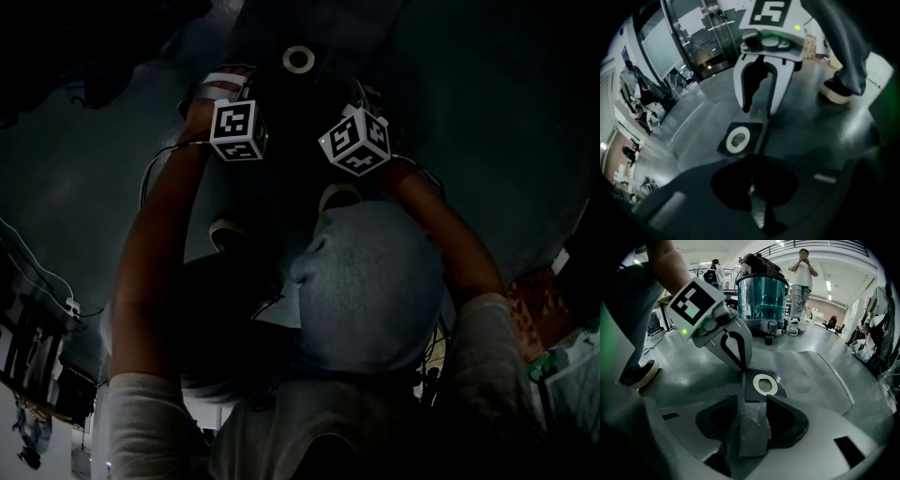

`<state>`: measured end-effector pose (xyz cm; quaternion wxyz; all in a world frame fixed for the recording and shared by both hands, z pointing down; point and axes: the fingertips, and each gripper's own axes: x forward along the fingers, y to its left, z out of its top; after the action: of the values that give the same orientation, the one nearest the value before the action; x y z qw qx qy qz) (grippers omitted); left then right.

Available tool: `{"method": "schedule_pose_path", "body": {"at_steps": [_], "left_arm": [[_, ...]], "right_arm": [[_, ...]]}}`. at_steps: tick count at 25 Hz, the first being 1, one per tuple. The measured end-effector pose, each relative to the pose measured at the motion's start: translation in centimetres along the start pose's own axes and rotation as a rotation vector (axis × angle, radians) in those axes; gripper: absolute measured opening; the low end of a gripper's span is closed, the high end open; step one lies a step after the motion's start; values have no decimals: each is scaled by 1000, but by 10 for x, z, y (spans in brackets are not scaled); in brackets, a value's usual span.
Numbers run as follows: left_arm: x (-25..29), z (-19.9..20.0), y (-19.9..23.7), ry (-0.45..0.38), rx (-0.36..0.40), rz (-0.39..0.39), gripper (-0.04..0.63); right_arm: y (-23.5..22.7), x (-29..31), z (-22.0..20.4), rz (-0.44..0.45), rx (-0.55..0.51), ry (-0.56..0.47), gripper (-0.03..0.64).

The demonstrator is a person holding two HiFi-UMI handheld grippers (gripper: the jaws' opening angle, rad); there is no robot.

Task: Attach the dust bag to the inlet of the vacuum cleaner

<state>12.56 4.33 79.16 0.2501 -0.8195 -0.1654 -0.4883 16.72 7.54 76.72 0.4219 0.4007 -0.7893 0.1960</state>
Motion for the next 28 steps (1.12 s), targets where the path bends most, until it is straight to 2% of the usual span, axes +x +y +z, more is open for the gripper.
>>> {"method": "schedule_pose_path", "body": {"at_steps": [7, 13, 14, 15, 16, 20, 23, 24, 26, 28], "left_arm": [[-37, 17, 40, -50, -106, -7, 2], [-77, 36, 77, -97, -167, -2, 2], [-84, 37, 83, -106, -173, 7, 2], [-92, 38, 90, -116, -178, 20, 2], [-100, 39, 95, -124, -183, 29, 2], [-134, 46, 113, -132, -164, 52, 2], [-172, 56, 131, -151, -172, 100, 6], [-185, 60, 137, -158, -174, 118, 22], [-210, 65, 145, -169, -167, 148, 140], [-233, 69, 146, -169, -139, 173, 181]], "right_arm": [[-8, -4, 26, -56, -102, -2, 178], [-39, -17, 49, -146, -135, -3, 175], [-45, -21, 55, -159, -141, -8, 135], [-49, -25, 62, -167, -147, -13, 65], [-52, -29, 69, -167, -151, -18, 47], [-61, -57, 102, -144, -179, -37, 32], [-69, -87, 133, -121, -224, -50, 32], [-71, -97, 144, -108, -238, -52, 31], [-73, -115, 165, -79, -266, -55, 31], [-73, -134, 185, -55, -299, -58, 31]]}}
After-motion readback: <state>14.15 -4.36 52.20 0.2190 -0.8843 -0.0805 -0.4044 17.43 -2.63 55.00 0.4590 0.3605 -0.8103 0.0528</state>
